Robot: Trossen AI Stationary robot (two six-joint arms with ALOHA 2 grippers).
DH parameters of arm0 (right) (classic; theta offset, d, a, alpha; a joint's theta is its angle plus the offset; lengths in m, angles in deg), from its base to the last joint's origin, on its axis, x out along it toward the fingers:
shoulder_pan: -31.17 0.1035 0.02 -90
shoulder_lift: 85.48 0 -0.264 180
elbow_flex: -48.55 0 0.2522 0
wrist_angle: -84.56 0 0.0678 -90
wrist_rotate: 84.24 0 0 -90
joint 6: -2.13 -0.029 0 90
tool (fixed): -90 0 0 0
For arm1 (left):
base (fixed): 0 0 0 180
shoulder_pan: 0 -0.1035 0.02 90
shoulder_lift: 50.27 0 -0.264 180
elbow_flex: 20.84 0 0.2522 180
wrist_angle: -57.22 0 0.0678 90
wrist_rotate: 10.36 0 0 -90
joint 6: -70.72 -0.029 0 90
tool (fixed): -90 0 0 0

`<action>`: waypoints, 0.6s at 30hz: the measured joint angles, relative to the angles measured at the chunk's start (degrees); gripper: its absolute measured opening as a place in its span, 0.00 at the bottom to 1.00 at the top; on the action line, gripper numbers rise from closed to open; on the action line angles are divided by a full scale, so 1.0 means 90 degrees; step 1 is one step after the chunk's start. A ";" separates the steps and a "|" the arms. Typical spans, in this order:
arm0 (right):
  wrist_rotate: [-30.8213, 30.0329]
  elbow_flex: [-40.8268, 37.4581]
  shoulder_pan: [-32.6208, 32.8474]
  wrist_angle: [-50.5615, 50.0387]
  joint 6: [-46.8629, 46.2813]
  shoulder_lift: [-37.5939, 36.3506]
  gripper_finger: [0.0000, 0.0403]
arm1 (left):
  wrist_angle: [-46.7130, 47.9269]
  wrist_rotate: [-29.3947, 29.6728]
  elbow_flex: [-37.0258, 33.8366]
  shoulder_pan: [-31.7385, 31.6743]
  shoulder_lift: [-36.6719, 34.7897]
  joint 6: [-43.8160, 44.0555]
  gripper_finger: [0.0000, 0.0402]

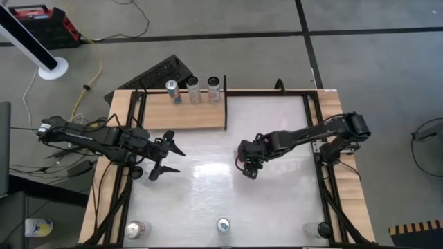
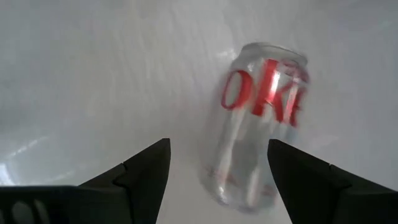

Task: Place canned beverage on shelf
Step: Put the top coke soda can beside the red bull soda can on the shelf

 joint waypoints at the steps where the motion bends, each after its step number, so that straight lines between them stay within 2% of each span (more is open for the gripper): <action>1: -0.0004 -0.0051 -0.0026 0.0008 -0.0014 0.0032 0.72 | -0.0014 0.0000 0.0000 0.0000 0.0000 -0.0009 0.73; 13: -0.0264 -0.0090 -0.0767 0.0074 -0.0146 0.1194 0.77 | -0.0029 0.0000 0.0000 0.0000 -0.0002 -0.0025 0.73; 18: -0.0206 -0.0071 -0.0809 0.0159 -0.0043 0.1435 0.81 | -0.0001 0.0000 0.0000 0.0000 -0.0002 -0.0027 0.73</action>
